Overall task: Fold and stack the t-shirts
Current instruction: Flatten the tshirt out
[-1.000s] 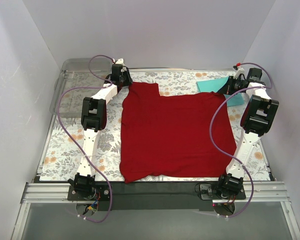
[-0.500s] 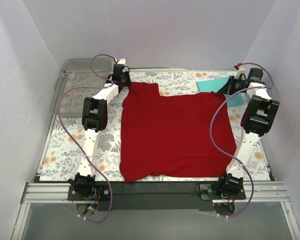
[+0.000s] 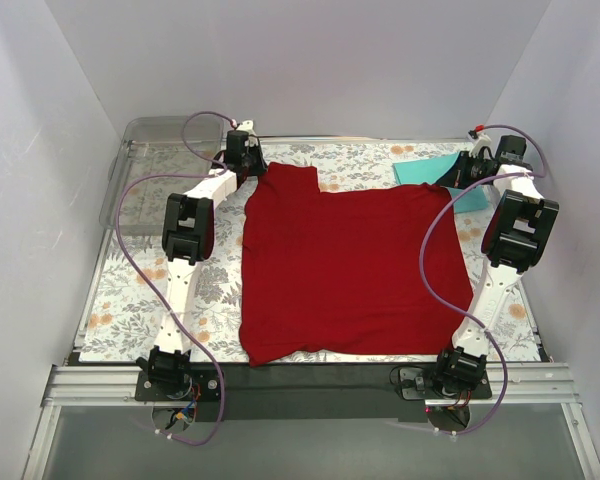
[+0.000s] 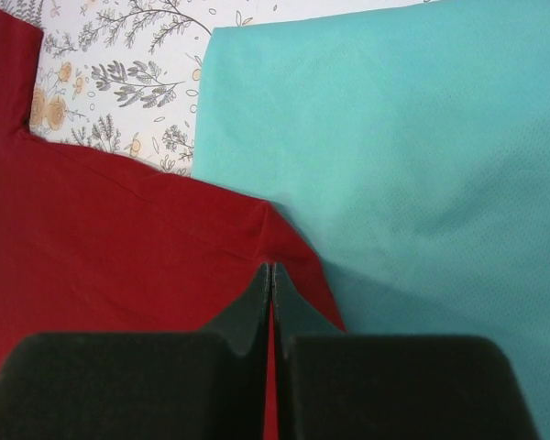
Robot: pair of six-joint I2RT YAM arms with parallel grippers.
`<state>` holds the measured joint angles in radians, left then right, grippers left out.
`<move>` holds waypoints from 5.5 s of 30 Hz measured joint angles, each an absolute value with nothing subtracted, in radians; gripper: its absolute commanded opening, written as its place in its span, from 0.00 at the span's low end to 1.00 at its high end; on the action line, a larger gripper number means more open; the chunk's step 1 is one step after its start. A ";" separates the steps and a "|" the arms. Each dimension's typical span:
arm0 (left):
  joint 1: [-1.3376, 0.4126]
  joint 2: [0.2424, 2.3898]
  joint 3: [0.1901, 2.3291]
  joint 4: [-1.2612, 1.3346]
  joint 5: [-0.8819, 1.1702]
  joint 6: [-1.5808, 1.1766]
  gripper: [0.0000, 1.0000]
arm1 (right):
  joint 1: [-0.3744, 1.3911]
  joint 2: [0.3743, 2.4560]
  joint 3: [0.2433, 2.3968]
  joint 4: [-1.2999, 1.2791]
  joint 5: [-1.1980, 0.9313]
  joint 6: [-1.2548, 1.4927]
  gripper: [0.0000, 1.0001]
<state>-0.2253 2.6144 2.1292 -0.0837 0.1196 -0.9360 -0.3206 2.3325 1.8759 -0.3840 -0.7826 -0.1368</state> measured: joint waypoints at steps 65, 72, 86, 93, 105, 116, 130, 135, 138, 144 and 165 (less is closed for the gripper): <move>-0.149 1.406 1.805 0.169 0.196 -0.997 0.00 | -0.457 1.265 2.010 -0.388 -0.835 -0.111 0.01; -0.147 1.249 1.826 0.275 0.136 -0.995 0.00 | -0.464 1.251 2.211 -0.355 -0.764 -0.020 0.01; -0.146 1.033 1.661 0.457 0.109 -0.972 0.00 | -0.464 1.177 2.252 -0.326 -0.653 0.012 0.01; -0.146 1.050 1.664 0.450 0.104 -0.957 0.00 | -0.465 1.158 2.253 -0.334 -0.641 0.010 0.01; -0.146 0.877 1.662 0.484 0.120 -0.969 0.00 | -0.436 1.076 2.366 -0.396 -0.582 -0.019 0.01; -0.146 0.893 1.701 0.471 0.120 -0.969 0.00 | -0.410 1.011 2.287 -0.402 -0.522 -0.070 0.01; -0.146 1.241 1.290 0.528 0.091 -1.027 0.00 | -0.410 1.093 1.470 -0.213 -0.651 -0.047 0.01; -0.146 1.502 1.172 0.557 0.115 -1.071 0.00 | -0.407 1.183 1.127 -0.080 -0.662 -0.044 0.01; -0.146 1.647 1.157 0.562 0.123 -1.084 0.00 | -0.394 1.265 1.003 0.019 -0.654 -0.046 0.01; -0.146 1.861 1.217 0.569 0.117 -1.090 0.00 | -0.312 1.457 0.938 0.216 -0.596 -0.060 0.01; -0.146 2.104 1.488 0.543 0.105 -1.024 0.00 | -0.268 1.773 1.123 0.422 -0.474 -0.008 0.01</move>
